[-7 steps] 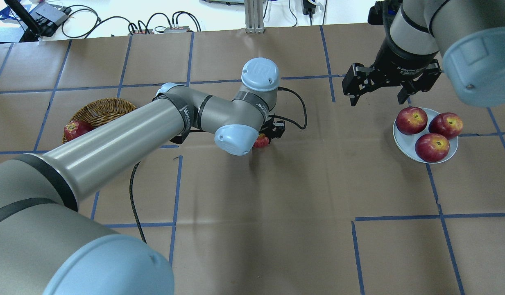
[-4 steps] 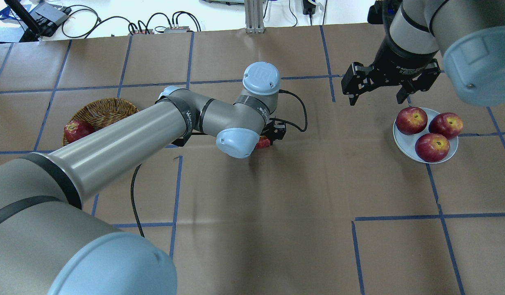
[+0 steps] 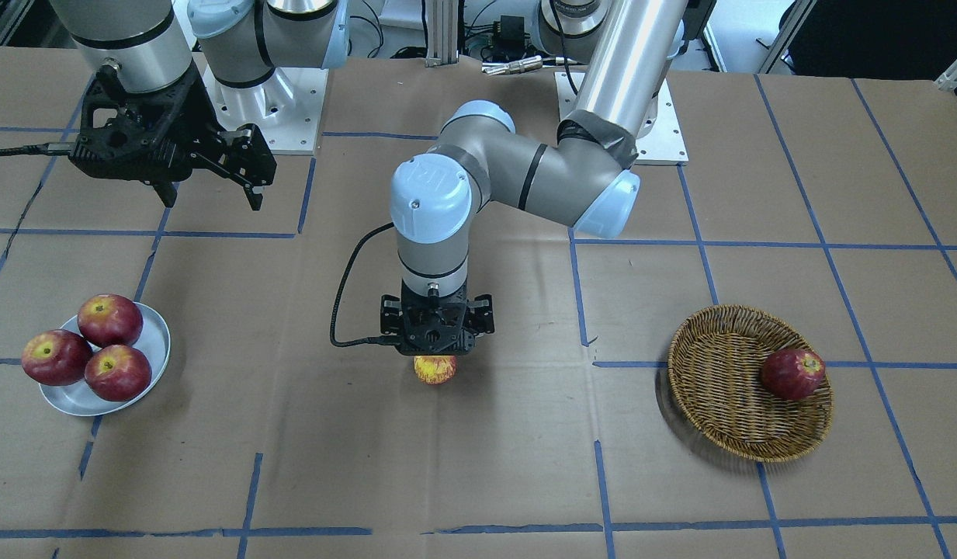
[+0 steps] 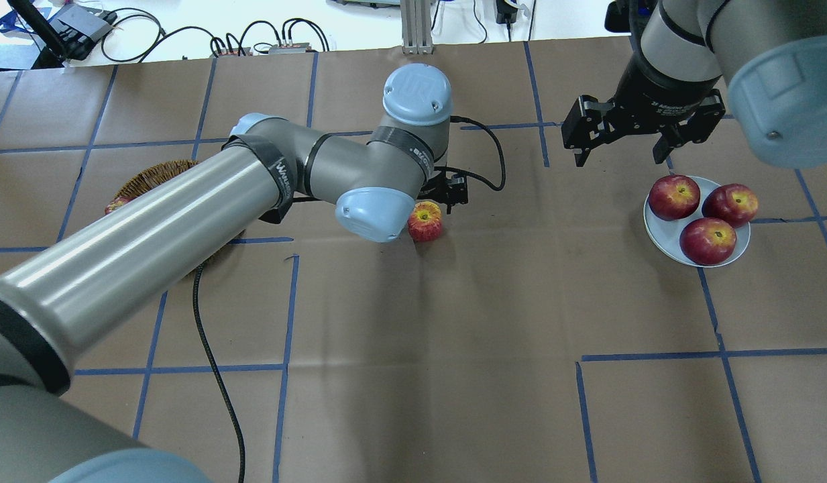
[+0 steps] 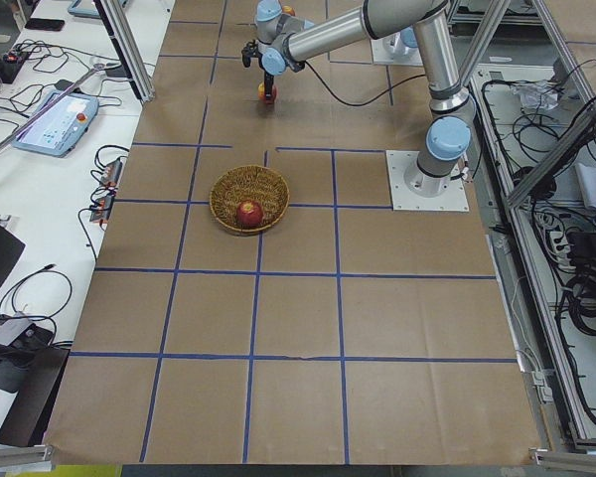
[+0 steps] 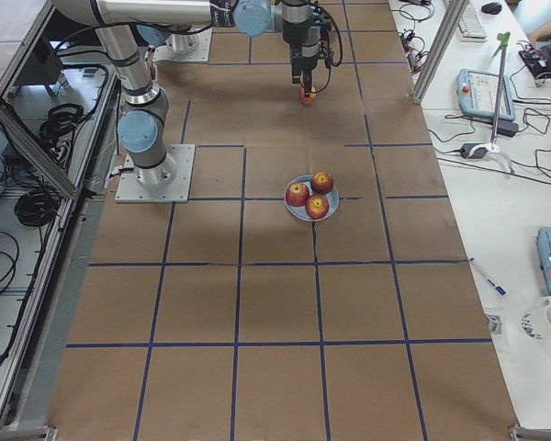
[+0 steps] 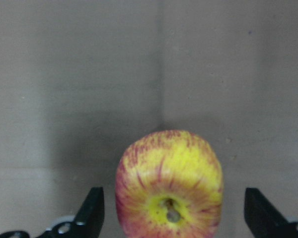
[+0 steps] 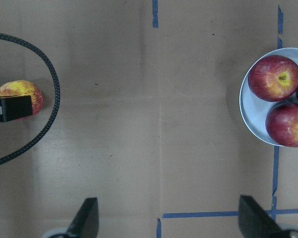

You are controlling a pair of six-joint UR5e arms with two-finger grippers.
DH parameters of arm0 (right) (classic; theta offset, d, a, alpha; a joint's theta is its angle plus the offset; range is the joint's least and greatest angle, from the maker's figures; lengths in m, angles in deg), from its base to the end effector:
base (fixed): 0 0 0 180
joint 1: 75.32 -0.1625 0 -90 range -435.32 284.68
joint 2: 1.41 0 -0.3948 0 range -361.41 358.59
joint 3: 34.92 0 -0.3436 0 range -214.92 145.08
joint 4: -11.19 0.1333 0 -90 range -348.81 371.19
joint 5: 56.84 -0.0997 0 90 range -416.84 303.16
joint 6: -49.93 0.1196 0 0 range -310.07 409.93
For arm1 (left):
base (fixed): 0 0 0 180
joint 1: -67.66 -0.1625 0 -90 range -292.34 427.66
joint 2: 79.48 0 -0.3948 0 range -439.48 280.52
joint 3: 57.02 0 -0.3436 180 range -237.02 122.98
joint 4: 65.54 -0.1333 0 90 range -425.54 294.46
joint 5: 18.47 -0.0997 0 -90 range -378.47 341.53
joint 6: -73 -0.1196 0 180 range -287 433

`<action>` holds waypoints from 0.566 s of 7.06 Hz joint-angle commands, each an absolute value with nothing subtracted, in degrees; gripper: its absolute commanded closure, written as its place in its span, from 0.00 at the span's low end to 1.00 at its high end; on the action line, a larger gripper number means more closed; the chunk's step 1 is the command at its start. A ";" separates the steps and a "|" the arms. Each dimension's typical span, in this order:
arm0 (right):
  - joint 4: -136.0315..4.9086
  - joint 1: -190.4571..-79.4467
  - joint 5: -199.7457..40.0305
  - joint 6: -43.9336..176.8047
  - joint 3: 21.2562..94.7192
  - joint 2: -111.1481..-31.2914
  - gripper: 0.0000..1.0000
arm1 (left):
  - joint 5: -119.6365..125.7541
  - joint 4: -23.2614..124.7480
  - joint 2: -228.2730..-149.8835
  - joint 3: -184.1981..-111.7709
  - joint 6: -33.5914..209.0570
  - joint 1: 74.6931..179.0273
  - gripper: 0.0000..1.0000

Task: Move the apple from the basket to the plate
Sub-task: 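Set the striped apple down mid-table and open the left gripper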

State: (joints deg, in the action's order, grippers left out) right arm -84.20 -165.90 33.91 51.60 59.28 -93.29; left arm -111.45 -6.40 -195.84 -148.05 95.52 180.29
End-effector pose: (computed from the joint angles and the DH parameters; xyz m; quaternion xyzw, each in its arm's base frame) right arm 0.1361 -0.4350 0.4291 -0.0097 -0.9996 0.0269 0.0060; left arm -0.3432 -0.4930 0.2450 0.0002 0.9992 -0.0379 0.0124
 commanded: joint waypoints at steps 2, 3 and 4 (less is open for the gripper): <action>-84.09 -166.37 33.61 53.70 57.64 -90.63 0.00 | -111.29 9.91 -180.43 -147.45 84.20 171.32 0.01; -84.00 -166.81 33.17 55.63 55.98 -89.06 0.00 | -111.29 14.31 -176.64 -147.54 81.38 168.07 0.01; -84.00 -168.82 33.16 57.21 54.05 -86.95 0.00 | -111.29 17.75 -173.30 -147.89 79.09 165.08 0.01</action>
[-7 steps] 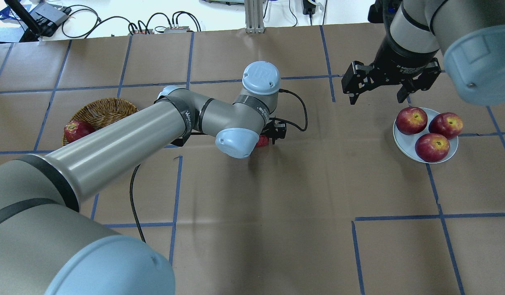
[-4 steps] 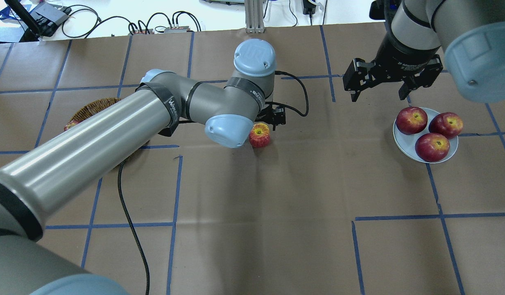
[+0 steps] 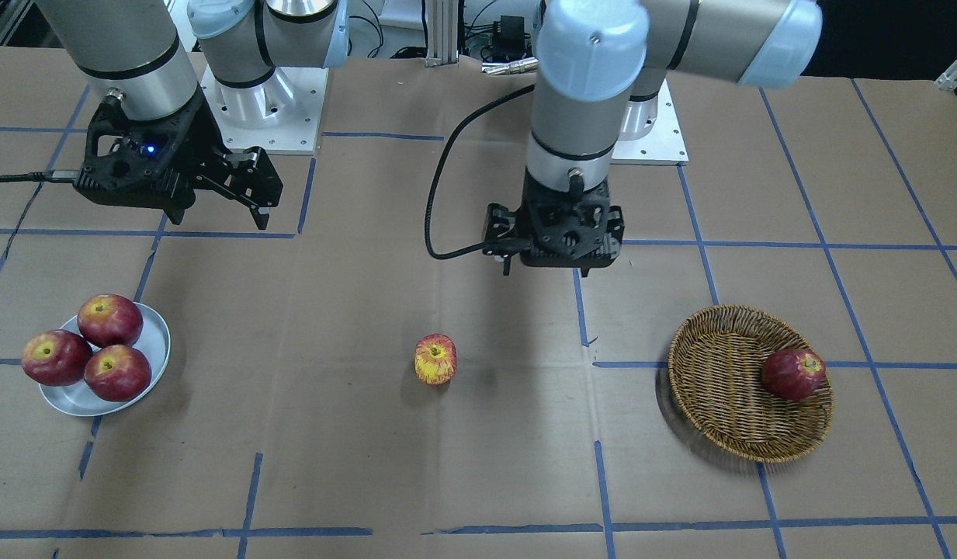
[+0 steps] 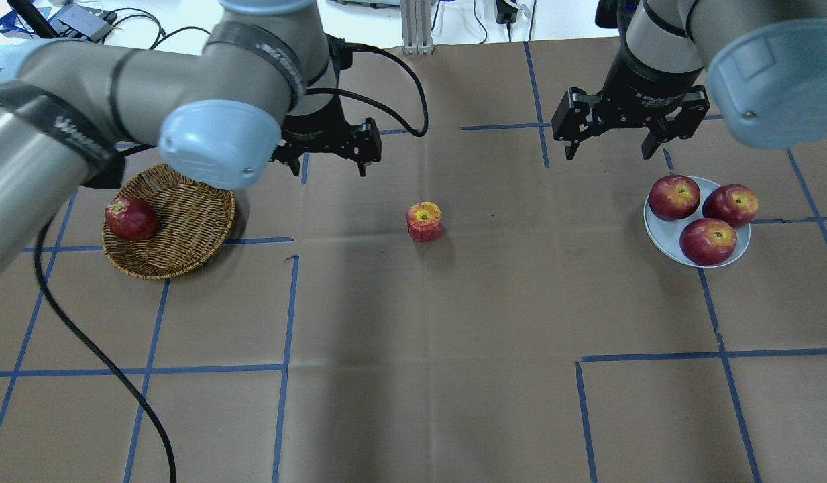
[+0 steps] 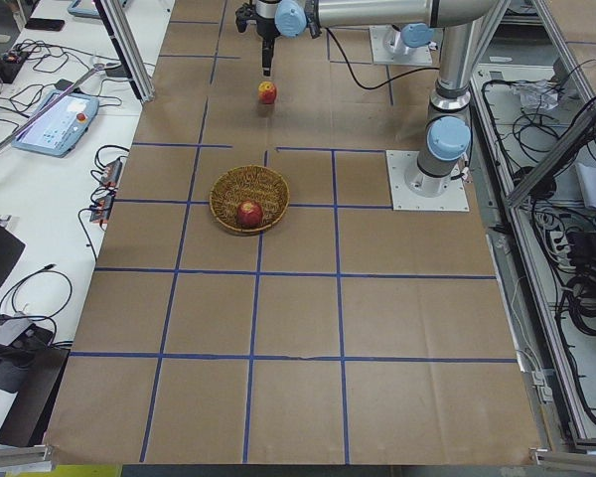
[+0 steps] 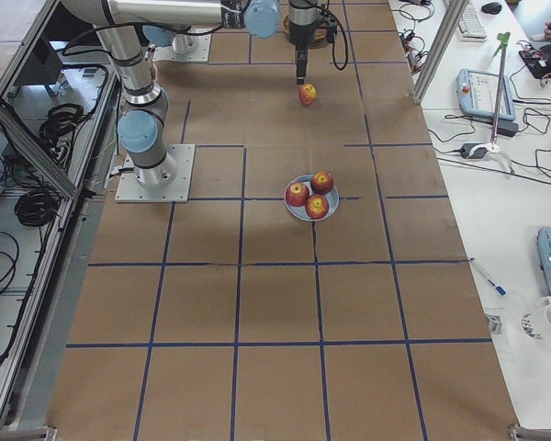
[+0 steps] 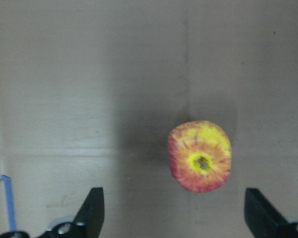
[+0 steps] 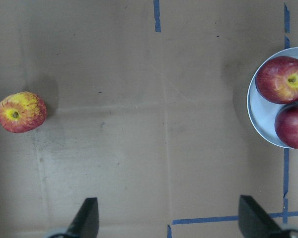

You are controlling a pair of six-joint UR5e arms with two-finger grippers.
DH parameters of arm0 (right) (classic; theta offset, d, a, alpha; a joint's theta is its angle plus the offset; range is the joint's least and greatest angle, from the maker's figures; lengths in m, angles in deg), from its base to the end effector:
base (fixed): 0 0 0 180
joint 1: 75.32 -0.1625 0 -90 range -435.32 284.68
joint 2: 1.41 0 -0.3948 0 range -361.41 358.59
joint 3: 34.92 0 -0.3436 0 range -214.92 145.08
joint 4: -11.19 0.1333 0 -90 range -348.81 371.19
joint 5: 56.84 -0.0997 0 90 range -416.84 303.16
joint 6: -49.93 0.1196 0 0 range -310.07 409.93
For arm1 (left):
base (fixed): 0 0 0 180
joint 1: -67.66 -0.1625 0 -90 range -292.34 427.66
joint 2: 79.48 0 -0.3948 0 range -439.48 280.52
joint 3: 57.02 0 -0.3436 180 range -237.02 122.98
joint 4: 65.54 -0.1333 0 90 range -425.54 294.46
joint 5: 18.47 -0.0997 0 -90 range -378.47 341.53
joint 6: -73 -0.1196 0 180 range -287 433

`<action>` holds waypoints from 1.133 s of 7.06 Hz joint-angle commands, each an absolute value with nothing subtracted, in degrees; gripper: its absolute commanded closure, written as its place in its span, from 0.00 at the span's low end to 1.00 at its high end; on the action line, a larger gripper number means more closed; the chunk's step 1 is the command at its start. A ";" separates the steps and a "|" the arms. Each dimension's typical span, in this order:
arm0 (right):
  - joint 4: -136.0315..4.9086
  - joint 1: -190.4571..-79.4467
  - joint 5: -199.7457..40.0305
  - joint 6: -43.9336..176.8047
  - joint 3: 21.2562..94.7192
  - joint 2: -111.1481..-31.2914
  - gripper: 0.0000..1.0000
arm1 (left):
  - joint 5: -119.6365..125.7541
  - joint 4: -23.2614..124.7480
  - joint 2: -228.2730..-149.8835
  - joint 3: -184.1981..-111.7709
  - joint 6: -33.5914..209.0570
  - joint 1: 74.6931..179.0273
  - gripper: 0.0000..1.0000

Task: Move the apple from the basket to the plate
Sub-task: 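Set the striped apple down mid-table and open the left gripper, then move the right gripper down onto the striped apple while the left arm withdraws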

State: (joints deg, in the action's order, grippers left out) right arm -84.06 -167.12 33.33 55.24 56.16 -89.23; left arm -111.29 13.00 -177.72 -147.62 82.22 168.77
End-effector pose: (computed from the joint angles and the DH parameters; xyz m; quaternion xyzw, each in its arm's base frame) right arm 0.1474 -0.4575 0.4214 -0.0306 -0.9994 0.0174 0.0004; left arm -0.2216 -0.4672 0.3856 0.0159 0.9993 -0.0268 0.0202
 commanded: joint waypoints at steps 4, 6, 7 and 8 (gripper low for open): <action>-93.12 -181.99 33.69 70.74 46.65 -72.82 0.00 | -111.03 24.19 -165.89 -147.63 71.42 159.95 0.01; -99.44 -185.26 33.60 74.71 46.91 -66.66 0.00 | -110.85 24.11 -165.35 -148.68 71.16 159.43 0.01; -101.82 -186.75 33.78 74.55 47.34 -63.93 0.00 | -110.50 23.85 -165.44 -148.86 71.16 159.25 0.01; -103.67 -187.81 34.04 74.11 47.61 -61.64 0.00 | -110.50 23.41 -165.88 -149.03 71.16 158.99 0.01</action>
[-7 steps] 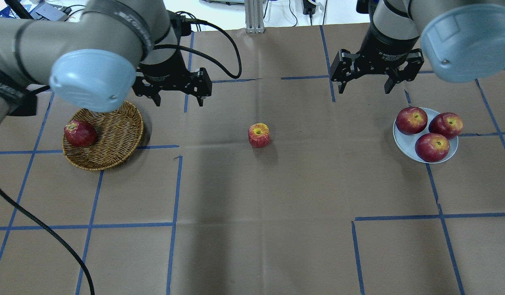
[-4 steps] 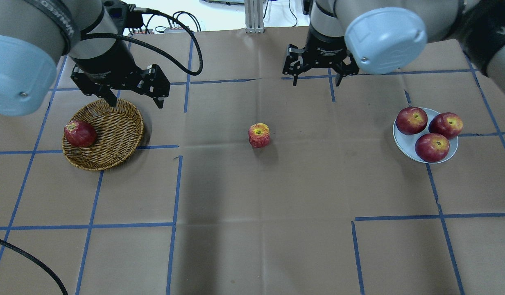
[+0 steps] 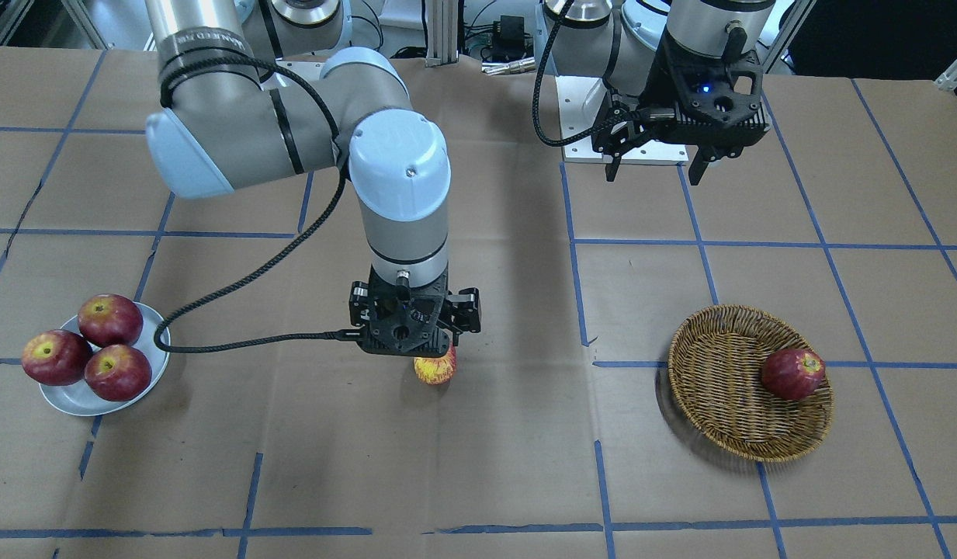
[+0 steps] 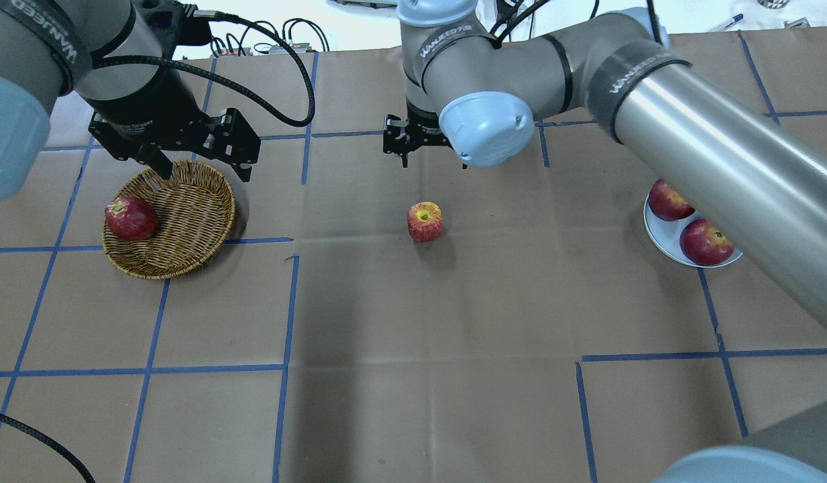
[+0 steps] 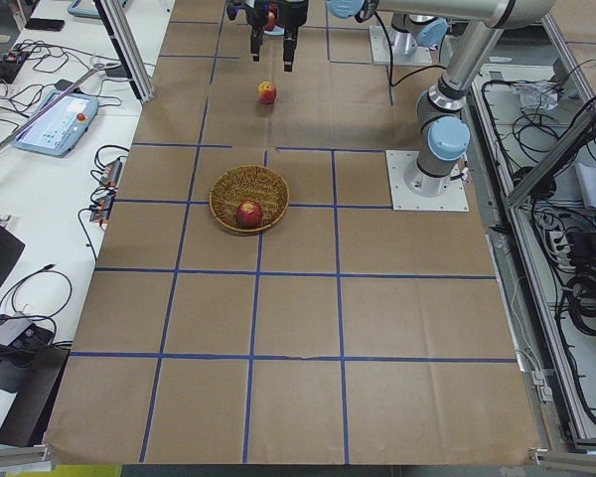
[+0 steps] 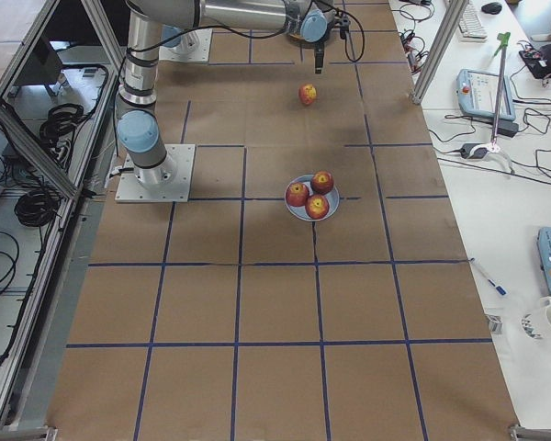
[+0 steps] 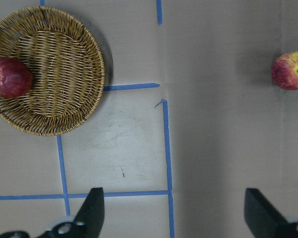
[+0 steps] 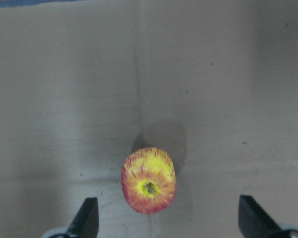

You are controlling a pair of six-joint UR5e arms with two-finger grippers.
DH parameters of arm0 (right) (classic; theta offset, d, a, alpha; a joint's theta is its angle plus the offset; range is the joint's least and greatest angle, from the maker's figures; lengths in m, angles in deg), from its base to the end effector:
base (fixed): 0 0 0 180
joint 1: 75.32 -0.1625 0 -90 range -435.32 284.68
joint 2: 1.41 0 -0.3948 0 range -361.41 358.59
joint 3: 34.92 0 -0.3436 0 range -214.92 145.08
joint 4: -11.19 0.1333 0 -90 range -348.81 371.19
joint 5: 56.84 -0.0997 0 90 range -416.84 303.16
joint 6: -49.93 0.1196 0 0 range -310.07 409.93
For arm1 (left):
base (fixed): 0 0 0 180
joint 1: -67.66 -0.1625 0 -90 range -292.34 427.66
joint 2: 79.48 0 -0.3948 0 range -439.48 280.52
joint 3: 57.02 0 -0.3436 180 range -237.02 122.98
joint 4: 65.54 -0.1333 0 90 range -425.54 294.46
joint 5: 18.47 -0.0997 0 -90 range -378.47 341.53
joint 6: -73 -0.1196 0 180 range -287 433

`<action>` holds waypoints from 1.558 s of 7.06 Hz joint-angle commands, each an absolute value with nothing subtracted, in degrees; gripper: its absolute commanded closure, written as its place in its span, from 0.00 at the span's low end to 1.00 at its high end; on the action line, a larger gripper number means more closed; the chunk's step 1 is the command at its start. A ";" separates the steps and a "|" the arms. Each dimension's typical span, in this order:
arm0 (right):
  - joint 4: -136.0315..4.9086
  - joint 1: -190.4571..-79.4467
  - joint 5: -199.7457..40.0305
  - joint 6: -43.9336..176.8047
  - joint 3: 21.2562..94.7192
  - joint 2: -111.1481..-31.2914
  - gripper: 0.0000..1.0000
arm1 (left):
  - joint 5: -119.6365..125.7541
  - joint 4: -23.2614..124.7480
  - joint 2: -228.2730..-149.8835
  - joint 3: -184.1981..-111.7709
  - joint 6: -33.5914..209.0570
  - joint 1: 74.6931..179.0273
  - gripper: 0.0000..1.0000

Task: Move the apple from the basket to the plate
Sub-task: 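Move the right gripper down onto the striped apple while the left arm withdraws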

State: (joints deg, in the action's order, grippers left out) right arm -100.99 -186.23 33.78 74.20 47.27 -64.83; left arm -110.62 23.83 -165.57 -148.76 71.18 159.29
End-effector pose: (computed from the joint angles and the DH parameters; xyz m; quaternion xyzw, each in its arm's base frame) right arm 0.3405 -0.5214 0.2916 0.0295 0.9991 -0.0295 0.0064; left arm -0.1408 -0.4180 0.4549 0.0296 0.9991 -0.0244 0.0188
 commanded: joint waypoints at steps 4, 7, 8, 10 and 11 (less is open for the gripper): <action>-119.04 -187.12 34.31 72.88 59.71 -60.83 0.00 | -110.50 23.41 -165.97 -149.30 71.16 158.63 0.01; -123.09 -187.55 34.22 73.23 60.53 -57.59 0.00 | -110.50 23.41 -165.88 -149.30 71.16 158.63 0.01; -123.55 -187.56 34.22 73.14 60.09 -57.14 0.03 | -110.50 23.41 -165.88 -149.30 71.16 158.63 0.01; -123.55 -187.56 34.22 73.05 60.00 -57.22 0.32 | -110.50 23.41 -165.88 -149.39 71.16 158.72 0.01; -123.29 -187.38 34.22 72.96 59.83 -57.92 0.34 | -110.41 23.41 -165.88 -149.39 71.16 158.72 0.01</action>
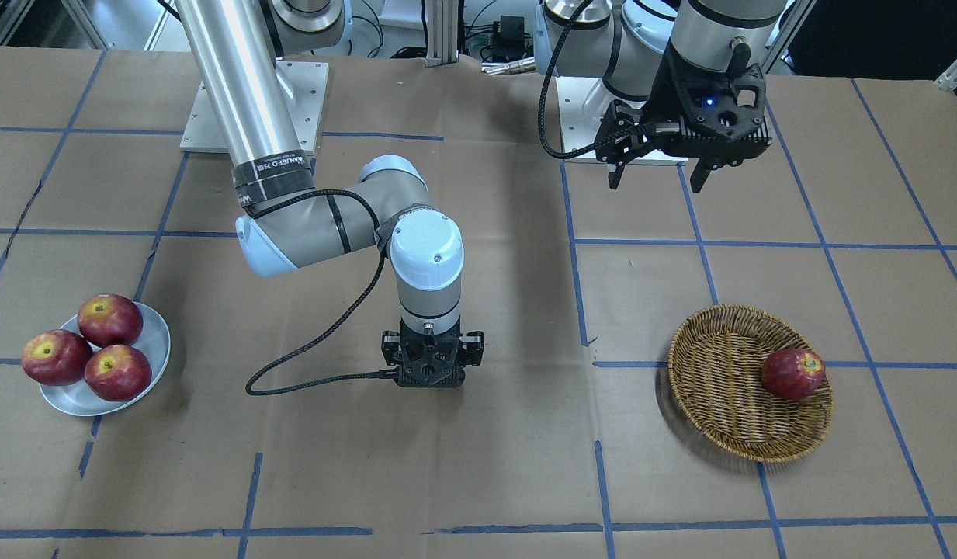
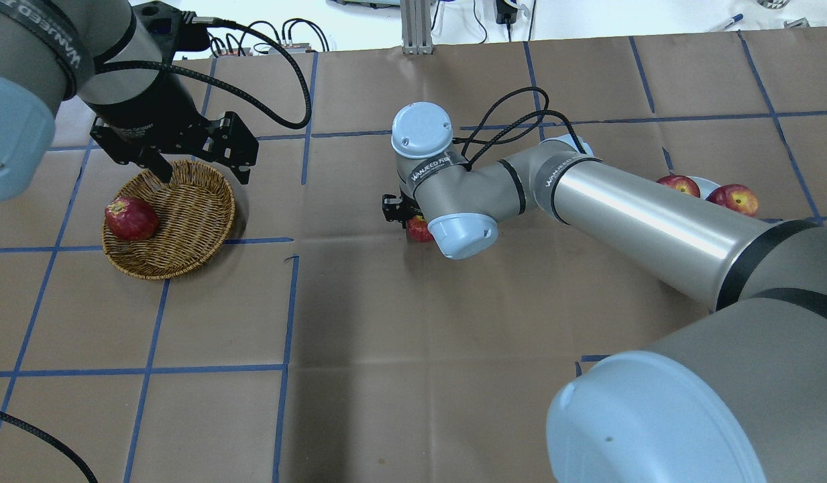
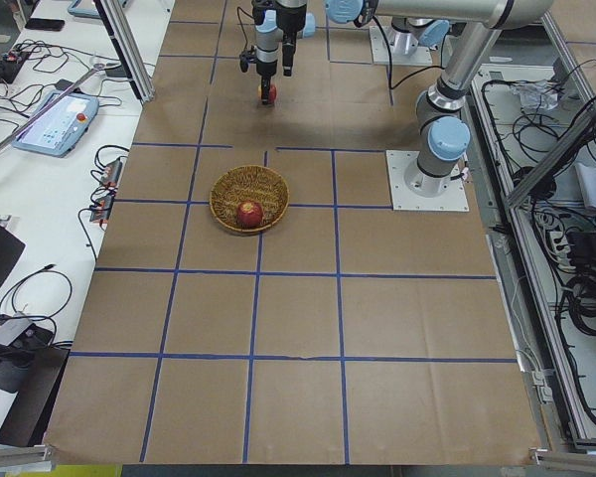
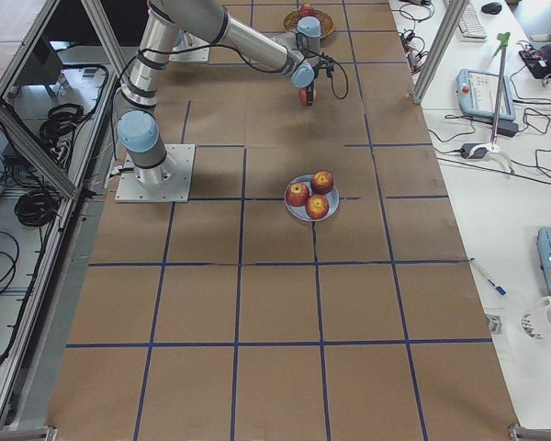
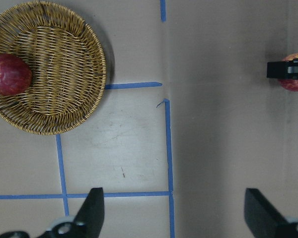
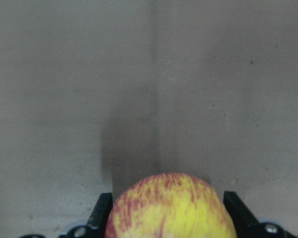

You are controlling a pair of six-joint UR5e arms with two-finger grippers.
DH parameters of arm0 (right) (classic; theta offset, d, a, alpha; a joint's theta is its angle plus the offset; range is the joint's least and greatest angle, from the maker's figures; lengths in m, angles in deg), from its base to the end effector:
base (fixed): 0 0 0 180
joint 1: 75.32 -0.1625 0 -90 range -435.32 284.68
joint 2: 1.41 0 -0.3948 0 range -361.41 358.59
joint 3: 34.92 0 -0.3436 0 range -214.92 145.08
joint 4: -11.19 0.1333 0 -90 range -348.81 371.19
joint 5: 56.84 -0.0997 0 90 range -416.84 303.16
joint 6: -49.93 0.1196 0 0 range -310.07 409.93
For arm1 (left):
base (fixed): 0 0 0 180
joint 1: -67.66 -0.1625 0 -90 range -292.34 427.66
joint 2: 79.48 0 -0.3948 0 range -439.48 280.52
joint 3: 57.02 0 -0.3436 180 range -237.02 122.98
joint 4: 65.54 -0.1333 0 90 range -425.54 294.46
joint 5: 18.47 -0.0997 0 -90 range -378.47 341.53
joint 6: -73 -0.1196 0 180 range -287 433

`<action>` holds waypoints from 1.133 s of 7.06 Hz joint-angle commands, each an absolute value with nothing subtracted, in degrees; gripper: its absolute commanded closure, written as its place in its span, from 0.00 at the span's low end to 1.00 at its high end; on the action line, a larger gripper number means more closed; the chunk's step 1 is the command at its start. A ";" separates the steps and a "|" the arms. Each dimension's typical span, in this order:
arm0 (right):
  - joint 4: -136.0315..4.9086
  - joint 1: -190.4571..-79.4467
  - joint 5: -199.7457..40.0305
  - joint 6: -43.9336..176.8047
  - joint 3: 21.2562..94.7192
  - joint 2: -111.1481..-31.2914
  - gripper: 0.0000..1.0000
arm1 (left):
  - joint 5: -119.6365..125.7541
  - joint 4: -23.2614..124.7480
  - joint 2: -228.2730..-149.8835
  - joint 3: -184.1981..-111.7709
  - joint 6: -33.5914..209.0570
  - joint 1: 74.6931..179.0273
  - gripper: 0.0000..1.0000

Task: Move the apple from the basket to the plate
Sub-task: 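Grasp the striped apple with the right gripper and carry it toward the plate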

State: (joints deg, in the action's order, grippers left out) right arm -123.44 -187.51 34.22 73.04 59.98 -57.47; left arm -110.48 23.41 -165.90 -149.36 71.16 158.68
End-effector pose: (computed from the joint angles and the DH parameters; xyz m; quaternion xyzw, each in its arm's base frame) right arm 0.3477 -0.5054 0.1656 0.0085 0.9986 -0.0502 0.0109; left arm -0.1366 -0.4209 0.4485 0.0246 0.9993 -0.0199 0.0177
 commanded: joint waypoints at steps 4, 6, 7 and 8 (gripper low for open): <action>-107.77 -182.93 33.87 67.46 53.51 -66.60 0.34 | -110.41 23.41 -165.88 -149.56 71.16 158.72 0.01; -102.84 -172.84 33.95 56.95 53.50 -70.47 0.33 | -110.41 23.41 -165.88 -149.56 71.16 158.72 0.01; -99.76 -166.79 34.22 49.22 53.59 -72.32 0.33 | -110.41 23.41 -165.88 -149.56 71.16 158.72 0.01; -98.95 -159.33 34.22 38.09 53.67 -73.04 0.33 | -110.41 23.41 -165.88 -149.56 71.16 158.72 0.01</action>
State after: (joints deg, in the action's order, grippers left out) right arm -101.03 -167.84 34.11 50.17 53.60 -71.57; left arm -110.41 23.41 -165.88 -149.56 71.16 158.72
